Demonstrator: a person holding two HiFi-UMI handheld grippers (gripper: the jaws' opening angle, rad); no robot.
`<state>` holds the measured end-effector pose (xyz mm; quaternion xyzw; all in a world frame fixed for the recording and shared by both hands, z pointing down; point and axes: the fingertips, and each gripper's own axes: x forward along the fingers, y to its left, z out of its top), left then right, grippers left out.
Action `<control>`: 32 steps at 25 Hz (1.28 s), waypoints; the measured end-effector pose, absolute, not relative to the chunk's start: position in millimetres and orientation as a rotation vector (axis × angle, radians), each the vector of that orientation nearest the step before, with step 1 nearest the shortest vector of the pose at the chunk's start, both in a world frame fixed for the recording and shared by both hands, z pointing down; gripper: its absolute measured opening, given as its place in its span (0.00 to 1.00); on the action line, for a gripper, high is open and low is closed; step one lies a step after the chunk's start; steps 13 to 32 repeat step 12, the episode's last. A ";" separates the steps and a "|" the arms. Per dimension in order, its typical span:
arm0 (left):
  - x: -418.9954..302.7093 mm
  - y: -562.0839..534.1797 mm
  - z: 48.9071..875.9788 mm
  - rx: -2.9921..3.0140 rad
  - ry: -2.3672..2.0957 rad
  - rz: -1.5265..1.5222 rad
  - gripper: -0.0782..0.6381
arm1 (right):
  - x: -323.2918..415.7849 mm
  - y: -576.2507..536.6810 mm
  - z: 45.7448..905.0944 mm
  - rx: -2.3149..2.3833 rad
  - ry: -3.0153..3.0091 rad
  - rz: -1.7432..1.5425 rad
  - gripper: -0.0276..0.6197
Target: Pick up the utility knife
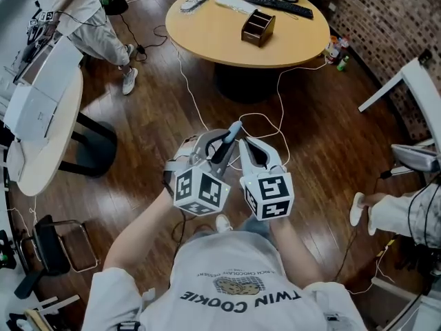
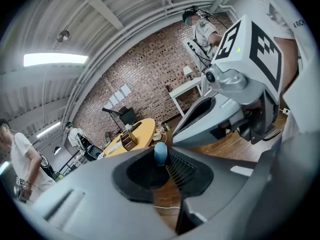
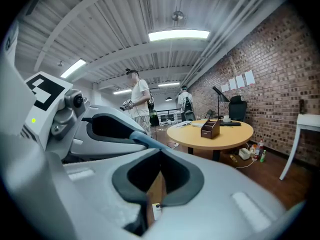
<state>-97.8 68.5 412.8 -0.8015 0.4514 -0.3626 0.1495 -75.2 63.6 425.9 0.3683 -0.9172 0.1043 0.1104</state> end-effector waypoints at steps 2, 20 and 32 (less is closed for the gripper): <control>-108.2 81.1 413.6 -2.316 1.309 -1.026 0.21 | -85.6 75.8 427.2 1.088 -2.694 0.303 0.04; -151.1 122.6 417.1 -2.353 1.317 -1.004 0.21 | -125.0 116.7 426.5 1.101 -2.678 0.282 0.04; -151.1 122.6 417.1 -2.353 1.317 -1.004 0.21 | -125.0 116.7 426.5 1.101 -2.678 0.282 0.04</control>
